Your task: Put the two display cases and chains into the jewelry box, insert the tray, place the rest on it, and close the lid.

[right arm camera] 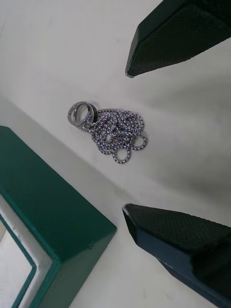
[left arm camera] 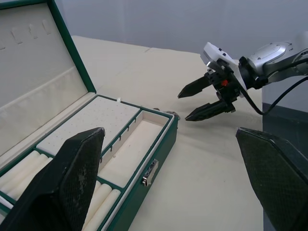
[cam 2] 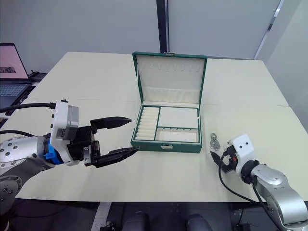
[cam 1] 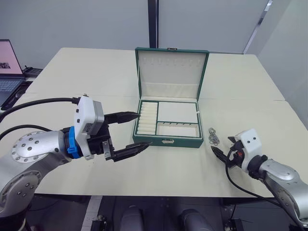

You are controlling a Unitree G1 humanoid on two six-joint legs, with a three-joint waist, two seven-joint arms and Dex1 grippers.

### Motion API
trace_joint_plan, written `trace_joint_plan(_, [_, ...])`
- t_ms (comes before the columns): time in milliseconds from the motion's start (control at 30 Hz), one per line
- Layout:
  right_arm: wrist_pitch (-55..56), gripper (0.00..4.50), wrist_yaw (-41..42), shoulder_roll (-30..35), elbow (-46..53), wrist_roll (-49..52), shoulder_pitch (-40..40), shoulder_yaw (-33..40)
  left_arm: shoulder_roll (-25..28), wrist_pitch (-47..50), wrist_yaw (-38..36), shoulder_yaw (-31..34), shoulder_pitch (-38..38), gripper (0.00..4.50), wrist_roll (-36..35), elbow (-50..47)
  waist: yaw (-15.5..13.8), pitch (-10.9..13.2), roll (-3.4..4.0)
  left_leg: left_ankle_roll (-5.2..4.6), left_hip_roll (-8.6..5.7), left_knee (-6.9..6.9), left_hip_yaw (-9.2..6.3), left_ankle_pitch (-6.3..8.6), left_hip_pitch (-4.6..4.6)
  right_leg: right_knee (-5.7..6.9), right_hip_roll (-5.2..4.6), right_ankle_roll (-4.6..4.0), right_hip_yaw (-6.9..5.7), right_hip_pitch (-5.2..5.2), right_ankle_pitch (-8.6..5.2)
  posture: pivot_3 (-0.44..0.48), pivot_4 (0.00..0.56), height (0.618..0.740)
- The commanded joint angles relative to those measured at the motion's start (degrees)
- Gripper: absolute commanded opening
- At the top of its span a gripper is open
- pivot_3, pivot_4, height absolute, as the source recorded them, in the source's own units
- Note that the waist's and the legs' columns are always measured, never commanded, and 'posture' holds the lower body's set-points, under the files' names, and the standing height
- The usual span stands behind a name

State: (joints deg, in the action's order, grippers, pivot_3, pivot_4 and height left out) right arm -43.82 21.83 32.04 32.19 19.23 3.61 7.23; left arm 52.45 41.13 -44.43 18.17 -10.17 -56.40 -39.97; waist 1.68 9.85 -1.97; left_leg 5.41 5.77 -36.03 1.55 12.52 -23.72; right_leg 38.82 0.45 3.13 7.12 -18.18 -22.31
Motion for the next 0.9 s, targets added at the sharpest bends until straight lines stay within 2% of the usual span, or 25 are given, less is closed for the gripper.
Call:
trace_joint_plan(33, [0.5, 4.46, -3.7, -2.1, -0.5, -2.8, -0.4, -1.5, 0.5, -0.4, -0.1, 0.2, -0.7, 4.50, -0.8, -1.0, 0.0, 0.0, 0.00, 0.00, 0.00, 0.00, 0.00, 0.00, 0.00, 0.00, 0.00, 0.00, 0.00, 0.00, 0.00, 0.000, 0.150, 0.740])
trace_joint_plan(333, [2.1, 4.46, -7.4, -7.6, -7.8, -6.6, -4.7, -4.2, 0.6, -0.4, -0.3, 0.0, -0.8, 4.50, -0.4, -0.9, 0.1, 0.0, 0.03, 0.01, 0.01, -0.01, 0.02, -0.01, 0.03, 0.07, 0.02, 0.00, 0.02, -0.02, 0.00, 0.000, 0.150, 0.740])
trace_joint_plan(567, [4.1, 4.46, -7.8, -9.2, -13.5, -8.1, -8.6, -4.5, 0.5, -0.7, -0.2, 0.2, -0.4, 4.50, -0.1, -1.1, 0.1, 0.0, 0.04, 0.01, 0.01, -0.01, 0.01, -0.01, 0.03, 0.07, 0.02, 0.00, 0.01, -0.02, 0.00, 0.000, 0.150, 0.740])
trace_joint_plan(767, [4.1, 4.46, -7.3, -10.1, -14.4, -7.9, -9.4, -4.9, 0.5, -0.8, -0.1, 0.3, -0.3, 4.50, 0.1, -1.2, 0.1, 0.0, 0.04, 0.01, 0.01, -0.01, 0.01, -0.01, 0.04, 0.09, 0.02, 0.00, 0.02, -0.02, 0.00, 0.000, 0.150, 0.740])
trace_joint_plan(833, [3.6, 4.09, -7.1, -10.4, -14.0, -7.7, -9.2, -5.4, 0.4, -0.8, 0.0, 0.3, -0.3, 4.50, 0.1, -1.3, 0.1, -0.1, 0.05, 0.01, 0.01, -0.01, 0.01, -0.01, 0.05, 0.09, 0.02, 0.00, 0.02, -0.01, 0.00, 0.000, 0.150, 0.740])
trace_joint_plan(900, [3.2, 3.53, -7.1, -10.6, -13.8, -7.7, -9.0, -5.7, 0.3, -0.9, 0.1, 0.2, -0.3, 4.50, 0.2, -1.3, 0.1, -0.1, 0.04, 0.01, 0.01, -0.01, 0.01, -0.01, 0.05, 0.09, 0.02, 0.00, 0.01, -0.02, 0.00, 0.000, 0.150, 0.740])
